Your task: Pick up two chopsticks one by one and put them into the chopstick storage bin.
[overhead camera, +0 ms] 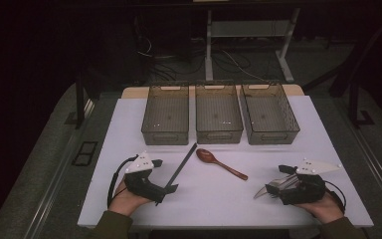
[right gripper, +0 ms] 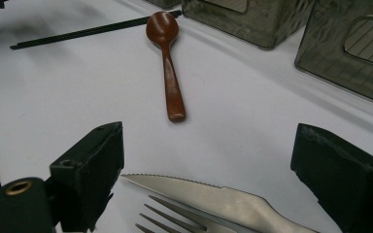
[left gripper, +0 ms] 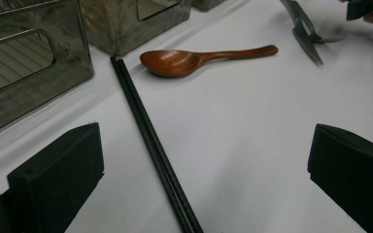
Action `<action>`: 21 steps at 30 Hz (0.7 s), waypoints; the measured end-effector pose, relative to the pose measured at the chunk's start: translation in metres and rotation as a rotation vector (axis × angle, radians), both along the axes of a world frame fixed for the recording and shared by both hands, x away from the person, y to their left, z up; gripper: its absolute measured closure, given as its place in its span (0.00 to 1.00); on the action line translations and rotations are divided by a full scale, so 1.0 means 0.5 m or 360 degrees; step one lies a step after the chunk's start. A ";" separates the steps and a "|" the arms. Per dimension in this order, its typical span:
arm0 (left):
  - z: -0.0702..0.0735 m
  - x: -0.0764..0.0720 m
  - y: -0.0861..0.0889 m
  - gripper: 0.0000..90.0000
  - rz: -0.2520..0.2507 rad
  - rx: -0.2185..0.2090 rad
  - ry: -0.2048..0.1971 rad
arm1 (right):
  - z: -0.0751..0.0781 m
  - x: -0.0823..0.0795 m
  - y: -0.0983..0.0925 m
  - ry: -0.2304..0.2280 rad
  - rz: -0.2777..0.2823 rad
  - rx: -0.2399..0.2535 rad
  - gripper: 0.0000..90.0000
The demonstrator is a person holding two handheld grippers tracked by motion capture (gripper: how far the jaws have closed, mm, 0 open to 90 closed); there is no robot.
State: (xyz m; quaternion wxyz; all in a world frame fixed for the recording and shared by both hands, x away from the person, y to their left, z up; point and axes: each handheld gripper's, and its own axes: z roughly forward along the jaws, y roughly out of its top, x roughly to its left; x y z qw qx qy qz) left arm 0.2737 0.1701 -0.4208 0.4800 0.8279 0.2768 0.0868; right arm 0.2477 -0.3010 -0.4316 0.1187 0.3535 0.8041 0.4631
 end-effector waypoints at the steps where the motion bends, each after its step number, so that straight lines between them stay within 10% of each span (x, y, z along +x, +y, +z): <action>1: 0.000 0.000 0.000 0.00 0.0003 0.0007 -0.0003 | 0.000 0.000 0.000 0.0002 0.0001 0.0003 0.14; 21: 0.013 0.013 -0.015 0.01 0.0029 0.0036 -0.0020 | 0.001 0.000 -0.004 -0.0005 0.0010 0.0028 0.14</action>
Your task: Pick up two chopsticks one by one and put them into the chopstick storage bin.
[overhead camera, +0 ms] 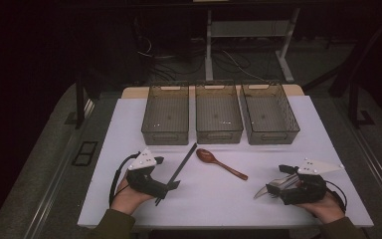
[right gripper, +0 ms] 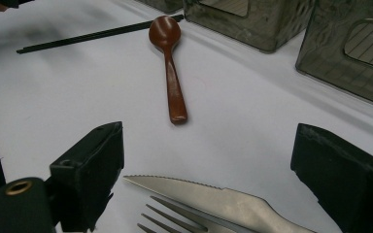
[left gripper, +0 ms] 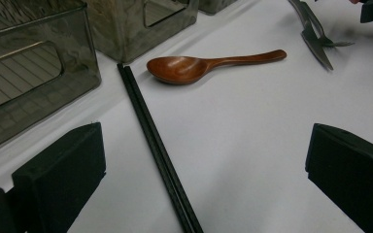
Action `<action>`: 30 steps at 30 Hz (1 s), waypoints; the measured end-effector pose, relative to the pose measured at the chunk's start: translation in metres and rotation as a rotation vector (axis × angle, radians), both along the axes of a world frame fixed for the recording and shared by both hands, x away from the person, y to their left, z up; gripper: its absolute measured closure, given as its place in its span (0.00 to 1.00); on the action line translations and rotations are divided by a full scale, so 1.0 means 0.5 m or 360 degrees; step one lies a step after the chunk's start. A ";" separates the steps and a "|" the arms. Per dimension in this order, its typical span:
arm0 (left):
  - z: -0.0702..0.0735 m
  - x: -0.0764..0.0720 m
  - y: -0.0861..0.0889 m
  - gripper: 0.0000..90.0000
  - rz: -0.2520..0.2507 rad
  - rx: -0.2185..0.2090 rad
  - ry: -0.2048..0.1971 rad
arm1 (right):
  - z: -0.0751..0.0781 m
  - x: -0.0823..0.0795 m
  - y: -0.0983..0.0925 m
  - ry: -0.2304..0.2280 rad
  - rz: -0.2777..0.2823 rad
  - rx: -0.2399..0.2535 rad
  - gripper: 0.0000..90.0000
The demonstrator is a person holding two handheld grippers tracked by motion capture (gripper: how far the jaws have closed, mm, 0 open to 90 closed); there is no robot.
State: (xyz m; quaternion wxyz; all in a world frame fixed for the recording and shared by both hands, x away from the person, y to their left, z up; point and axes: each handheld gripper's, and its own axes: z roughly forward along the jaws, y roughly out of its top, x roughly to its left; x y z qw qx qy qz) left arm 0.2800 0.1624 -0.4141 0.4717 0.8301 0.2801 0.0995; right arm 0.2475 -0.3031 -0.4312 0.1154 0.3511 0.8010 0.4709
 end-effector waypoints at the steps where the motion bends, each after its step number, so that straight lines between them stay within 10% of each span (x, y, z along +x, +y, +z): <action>1: 0.001 0.001 -0.001 0.02 0.0003 -0.0005 0.0002 | 0.000 0.000 0.000 0.0002 0.0001 0.0006 0.14; 16: 0.003 0.032 -0.027 0.08 0.0006 0.0017 -0.0009 | 0.001 0.001 -0.004 0.0002 -0.0027 0.0017 0.14; 30: -0.010 0.075 -0.052 0.36 0.0051 0.0038 0.0020 | 0.003 0.001 -0.006 0.0007 -0.0036 0.0028 0.14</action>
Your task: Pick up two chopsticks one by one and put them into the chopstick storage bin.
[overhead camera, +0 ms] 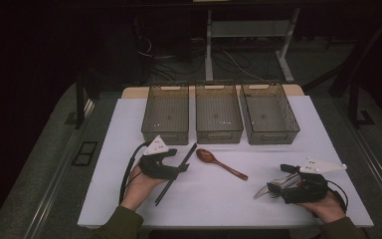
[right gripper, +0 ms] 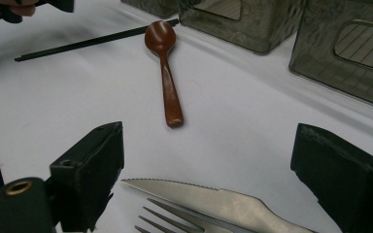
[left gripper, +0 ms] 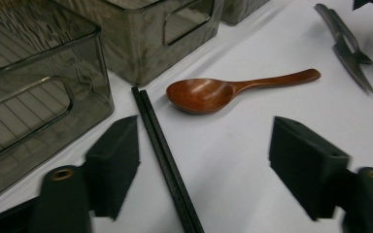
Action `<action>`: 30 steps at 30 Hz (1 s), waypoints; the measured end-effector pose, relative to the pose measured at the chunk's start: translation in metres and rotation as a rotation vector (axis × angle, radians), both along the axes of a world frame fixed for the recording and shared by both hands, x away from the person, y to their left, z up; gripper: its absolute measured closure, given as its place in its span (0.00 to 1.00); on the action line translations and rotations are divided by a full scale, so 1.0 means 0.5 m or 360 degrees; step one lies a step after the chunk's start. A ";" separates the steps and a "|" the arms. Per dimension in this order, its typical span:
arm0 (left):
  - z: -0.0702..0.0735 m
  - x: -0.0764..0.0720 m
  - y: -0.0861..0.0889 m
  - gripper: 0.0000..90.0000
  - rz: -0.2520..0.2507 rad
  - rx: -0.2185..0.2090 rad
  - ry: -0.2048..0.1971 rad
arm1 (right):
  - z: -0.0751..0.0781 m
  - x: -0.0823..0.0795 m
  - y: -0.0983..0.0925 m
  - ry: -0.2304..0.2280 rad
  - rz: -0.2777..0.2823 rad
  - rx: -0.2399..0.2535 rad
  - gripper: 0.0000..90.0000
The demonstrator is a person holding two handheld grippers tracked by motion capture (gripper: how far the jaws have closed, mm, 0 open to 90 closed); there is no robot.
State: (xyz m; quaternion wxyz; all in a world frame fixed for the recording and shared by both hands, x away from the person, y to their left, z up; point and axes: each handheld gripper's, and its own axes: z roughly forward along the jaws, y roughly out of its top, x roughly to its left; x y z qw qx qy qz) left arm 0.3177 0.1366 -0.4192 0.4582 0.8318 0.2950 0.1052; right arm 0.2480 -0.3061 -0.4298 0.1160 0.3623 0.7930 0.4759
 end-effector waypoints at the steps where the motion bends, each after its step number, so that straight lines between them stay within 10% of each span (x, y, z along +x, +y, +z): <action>1: -0.003 0.003 -0.001 0.39 0.0011 0.0005 0.0006 | 0.000 0.000 0.000 0.0002 -0.0001 0.0001 0.14; 12: -0.031 0.010 0.008 0.71 0.0105 0.0126 0.0099 | 0.002 -0.002 -0.002 0.0004 -0.0008 0.0010 0.14; 30: -0.048 0.003 0.004 0.85 0.0119 0.0216 0.0171 | 0.003 -0.003 -0.004 0.0006 -0.0016 0.0016 0.14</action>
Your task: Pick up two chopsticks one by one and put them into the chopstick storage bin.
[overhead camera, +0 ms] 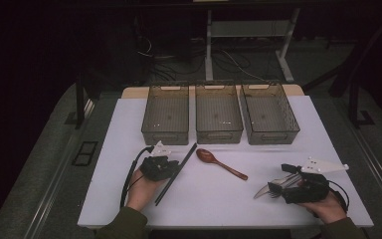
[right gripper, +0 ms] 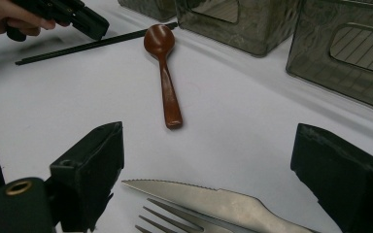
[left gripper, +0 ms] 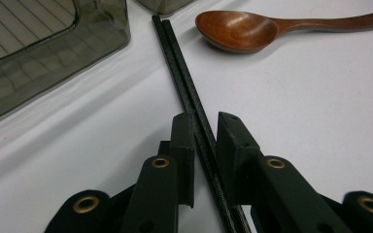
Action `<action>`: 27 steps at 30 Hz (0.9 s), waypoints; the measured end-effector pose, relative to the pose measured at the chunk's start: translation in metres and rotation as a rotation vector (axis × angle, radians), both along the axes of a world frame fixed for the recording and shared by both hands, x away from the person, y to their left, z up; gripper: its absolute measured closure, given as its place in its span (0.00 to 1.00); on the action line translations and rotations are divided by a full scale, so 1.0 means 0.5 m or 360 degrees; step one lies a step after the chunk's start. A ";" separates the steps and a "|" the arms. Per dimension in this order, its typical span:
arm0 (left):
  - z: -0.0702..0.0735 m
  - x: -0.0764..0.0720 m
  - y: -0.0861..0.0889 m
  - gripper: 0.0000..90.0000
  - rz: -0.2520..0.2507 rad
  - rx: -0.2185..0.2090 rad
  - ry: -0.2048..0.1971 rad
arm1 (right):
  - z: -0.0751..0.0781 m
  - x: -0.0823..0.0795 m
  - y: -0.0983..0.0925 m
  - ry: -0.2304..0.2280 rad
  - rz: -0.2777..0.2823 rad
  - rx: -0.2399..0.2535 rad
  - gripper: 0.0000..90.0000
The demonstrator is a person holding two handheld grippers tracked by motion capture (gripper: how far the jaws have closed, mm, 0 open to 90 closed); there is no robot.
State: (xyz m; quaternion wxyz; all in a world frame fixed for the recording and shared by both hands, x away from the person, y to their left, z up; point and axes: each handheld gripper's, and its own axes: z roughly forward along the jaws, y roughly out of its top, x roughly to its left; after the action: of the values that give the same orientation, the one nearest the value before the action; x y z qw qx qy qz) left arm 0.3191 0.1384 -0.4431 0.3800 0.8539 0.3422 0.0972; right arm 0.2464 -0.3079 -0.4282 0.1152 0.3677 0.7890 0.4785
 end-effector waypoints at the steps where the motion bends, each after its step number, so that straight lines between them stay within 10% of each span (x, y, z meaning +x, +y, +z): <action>1: 0.000 0.000 0.000 0.85 -0.0001 0.0003 0.0000 | 0.000 0.000 0.000 0.0000 -0.0001 0.0000 0.14; 27: -0.003 -0.003 0.002 0.92 -0.0007 0.0121 -0.0012 | 0.001 -0.001 -0.001 0.0003 0.0001 0.0002 0.14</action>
State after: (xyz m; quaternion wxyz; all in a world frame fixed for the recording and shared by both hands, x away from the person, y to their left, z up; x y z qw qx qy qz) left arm 0.3176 0.1396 -0.4444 0.3486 0.8681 0.3349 0.1125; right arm 0.2460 -0.3084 -0.4275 0.1141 0.3681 0.7889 0.4786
